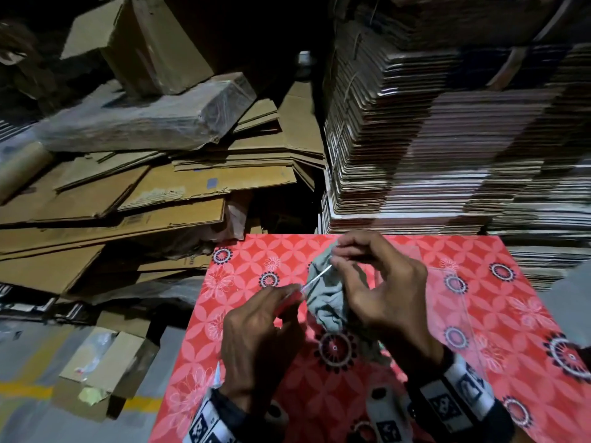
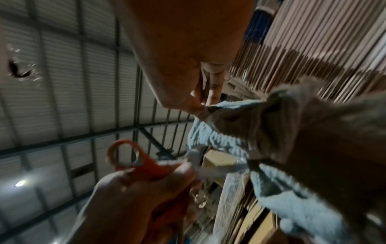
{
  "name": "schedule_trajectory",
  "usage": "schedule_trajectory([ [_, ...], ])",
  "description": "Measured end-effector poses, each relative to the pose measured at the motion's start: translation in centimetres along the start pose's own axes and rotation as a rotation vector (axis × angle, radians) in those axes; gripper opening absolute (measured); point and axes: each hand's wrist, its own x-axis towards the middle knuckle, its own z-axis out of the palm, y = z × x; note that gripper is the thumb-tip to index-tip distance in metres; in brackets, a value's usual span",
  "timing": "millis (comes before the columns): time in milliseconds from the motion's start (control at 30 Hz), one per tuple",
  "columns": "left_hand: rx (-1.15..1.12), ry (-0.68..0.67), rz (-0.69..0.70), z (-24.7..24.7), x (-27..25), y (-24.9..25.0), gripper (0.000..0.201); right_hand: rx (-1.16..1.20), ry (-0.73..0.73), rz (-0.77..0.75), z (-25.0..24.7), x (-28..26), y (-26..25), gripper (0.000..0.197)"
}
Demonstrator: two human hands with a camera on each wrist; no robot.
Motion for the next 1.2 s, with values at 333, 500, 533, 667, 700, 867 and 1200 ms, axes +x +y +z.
schedule_trajectory([
  [333,-0.168,-0.042,-0.323,-0.5,0.4,0.8,0.017,0.387,0.056,0.342,-3.9,3.3,3.3,0.034],
  [500,-0.653,-0.022,-0.831,-0.1,1.6,1.4,0.012,0.439,0.034,0.335,-3.8,2.5,2.9,0.03],
  [533,-0.72,-0.038,-0.868,-0.3,1.8,1.3,0.012,0.435,0.04,0.331,-3.8,2.4,3.0,0.03],
  [667,-0.973,-0.072,-0.981,-0.7,1.8,0.6,0.019,0.41,0.073,0.319,-4.0,2.3,2.9,0.028],
  [700,-1.015,-0.057,-1.006,-0.7,1.8,0.4,0.025,0.401,0.081,0.313,-4.0,2.2,2.7,0.028],
  [867,-1.114,0.002,-1.05,-0.6,2.1,0.6,0.027,0.348,0.17,0.229,-3.6,1.2,0.7,0.026],
  [1200,-1.099,-0.064,-1.017,-0.5,2.1,1.1,0.011,0.094,0.077,0.024,1.2,-0.8,0.9,0.017],
])
